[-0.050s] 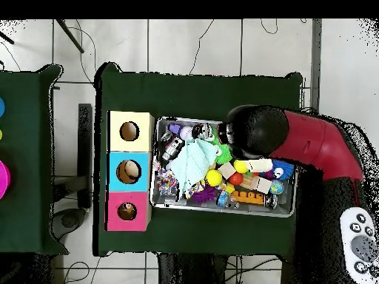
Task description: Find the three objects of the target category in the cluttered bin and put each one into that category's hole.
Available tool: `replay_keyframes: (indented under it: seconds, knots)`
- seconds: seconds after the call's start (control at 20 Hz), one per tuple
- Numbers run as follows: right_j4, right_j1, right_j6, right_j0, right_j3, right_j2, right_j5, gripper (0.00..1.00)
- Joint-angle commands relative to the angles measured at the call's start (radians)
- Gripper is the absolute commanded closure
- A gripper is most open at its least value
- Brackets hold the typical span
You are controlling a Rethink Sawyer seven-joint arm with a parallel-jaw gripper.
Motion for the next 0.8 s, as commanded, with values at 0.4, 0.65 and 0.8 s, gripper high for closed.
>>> replay_keyframes:
  seconds: [0.4,0.65,0.8]
  knots:
    - [0.027,0.257,0.18,-0.07,0.149,0.05,-0.347,0.0]
    - [0.021,0.265,0.178,-0.075,0.172,0.038,-0.388,0.0]
    - [0.021,0.251,0.19,-0.074,0.202,0.026,-0.405,0.0]
